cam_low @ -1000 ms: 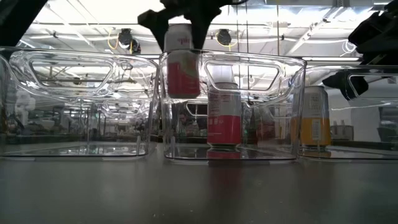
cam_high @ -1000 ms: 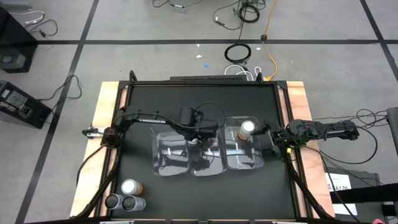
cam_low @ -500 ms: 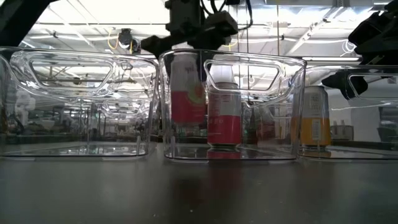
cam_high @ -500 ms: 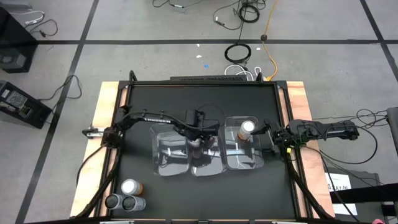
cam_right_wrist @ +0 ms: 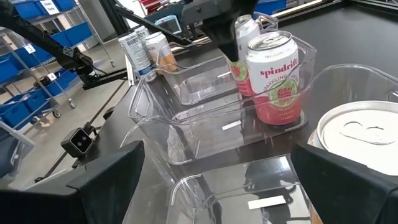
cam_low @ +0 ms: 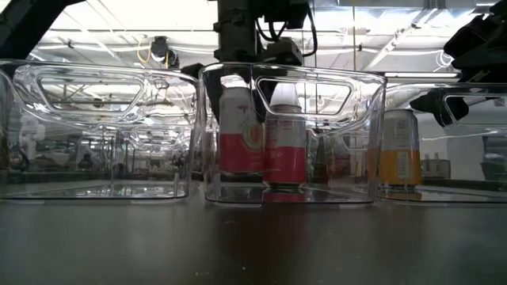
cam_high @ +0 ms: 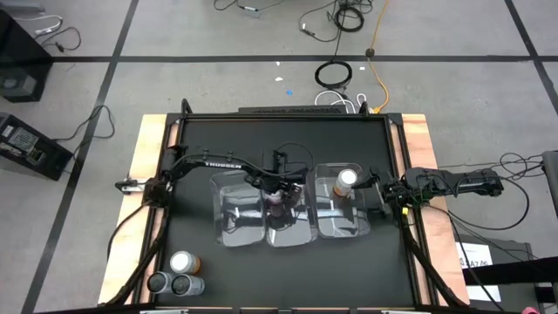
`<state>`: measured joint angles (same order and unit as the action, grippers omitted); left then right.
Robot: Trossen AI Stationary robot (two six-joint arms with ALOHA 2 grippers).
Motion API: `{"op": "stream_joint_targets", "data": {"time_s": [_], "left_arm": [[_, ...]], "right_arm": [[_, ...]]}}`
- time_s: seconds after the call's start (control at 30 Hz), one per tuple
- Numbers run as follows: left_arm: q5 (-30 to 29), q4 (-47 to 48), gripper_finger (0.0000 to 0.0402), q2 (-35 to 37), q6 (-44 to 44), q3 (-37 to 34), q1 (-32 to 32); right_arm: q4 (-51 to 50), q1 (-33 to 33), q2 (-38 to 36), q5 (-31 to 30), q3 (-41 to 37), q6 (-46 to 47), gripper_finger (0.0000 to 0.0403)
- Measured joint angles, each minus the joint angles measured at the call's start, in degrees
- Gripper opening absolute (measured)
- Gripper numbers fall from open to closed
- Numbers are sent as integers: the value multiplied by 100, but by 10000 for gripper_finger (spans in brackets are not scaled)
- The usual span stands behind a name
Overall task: Sort soda cans
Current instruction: Put the pink soda can into the middle transparent bin
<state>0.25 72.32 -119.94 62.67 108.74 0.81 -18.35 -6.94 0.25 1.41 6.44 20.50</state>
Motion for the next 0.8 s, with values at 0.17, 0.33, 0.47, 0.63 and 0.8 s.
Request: {"op": "stream_joint_targets", "data": {"time_s": [0.17,0.33,0.47,0.63,0.8], "left_arm": [[-134,-10,334,2,-4,8,63],[-179,-40,334,-47,-50,8,89],[-173,-66,334,-219,-51,10,100],[-141,-174,334,-265,-46,12,104],[-229,-174,334,-267,-44,12,99]], "right_arm": [[-1,0,0,2,0,37,398],[-1,-2,0,7,0,86,398],[2,-1,-2,13,0,93,398],[-8,-1,14,16,0,135,398],[4,-1,32,17,0,131,398]]}}
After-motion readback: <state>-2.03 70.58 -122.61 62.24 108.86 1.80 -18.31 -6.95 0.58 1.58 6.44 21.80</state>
